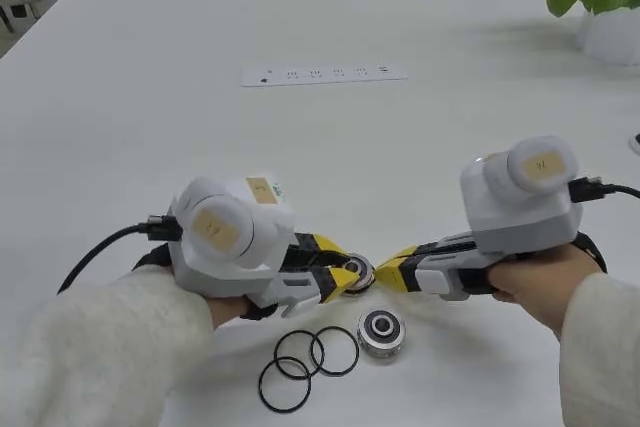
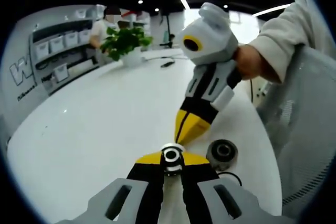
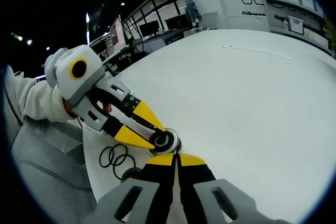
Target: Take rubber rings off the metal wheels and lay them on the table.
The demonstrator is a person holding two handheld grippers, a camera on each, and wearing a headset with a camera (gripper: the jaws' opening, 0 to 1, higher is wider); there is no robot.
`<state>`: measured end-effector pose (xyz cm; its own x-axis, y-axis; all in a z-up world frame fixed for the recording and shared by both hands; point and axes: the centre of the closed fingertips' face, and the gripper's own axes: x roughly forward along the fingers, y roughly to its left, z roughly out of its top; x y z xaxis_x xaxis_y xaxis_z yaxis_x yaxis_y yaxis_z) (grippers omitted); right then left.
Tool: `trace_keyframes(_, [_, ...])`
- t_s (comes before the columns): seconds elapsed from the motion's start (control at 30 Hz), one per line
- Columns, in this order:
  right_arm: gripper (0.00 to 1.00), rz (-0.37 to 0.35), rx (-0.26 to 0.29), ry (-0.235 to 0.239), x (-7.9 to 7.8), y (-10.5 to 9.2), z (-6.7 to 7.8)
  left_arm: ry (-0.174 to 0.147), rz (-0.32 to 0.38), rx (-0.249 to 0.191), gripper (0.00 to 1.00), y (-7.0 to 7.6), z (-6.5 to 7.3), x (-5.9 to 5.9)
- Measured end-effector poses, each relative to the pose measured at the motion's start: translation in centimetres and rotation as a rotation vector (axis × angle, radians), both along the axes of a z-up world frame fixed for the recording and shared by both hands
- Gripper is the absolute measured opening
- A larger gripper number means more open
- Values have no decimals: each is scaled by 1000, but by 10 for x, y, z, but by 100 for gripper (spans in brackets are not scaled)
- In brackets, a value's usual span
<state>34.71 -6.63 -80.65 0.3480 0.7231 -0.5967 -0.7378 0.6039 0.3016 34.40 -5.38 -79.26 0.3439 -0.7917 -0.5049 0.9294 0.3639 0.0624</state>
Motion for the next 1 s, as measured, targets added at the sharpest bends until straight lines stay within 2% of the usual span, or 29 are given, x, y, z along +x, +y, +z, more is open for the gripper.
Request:
trace_keyframes(0.13, [0, -12, 12, 8, 0, 0, 0, 1, 2, 0, 13, 0, 0, 0])
trace_keyframes(0.33, [0, -47, 66, 34, 1, 0, 5, 0, 2, -2, 13, 0, 0, 0])
trace_keyframes(0.6, [0, -90, 140, 99, 1, 1, 8, -3, 3, -8, 13, 0, 0, 0])
trace_keyframes(0.63, [0, -98, 148, 109, 1, 3, 8, -18, -5, 1, 13, 0, 0, -1])
trace_keyframes(0.67, [0, -99, 143, 107, 1, 3, 8, -42, -16, 14, 13, 0, 0, -1])
trace_keyframes(0.7, [0, -96, 142, 106, 0, 3, 9, -46, -16, 18, 13, 0, 0, -2])
trace_keyframes(1.0, [0, -97, 147, 115, -2, 8, 14, -39, -3, 16, 12, 0, 0, -1])
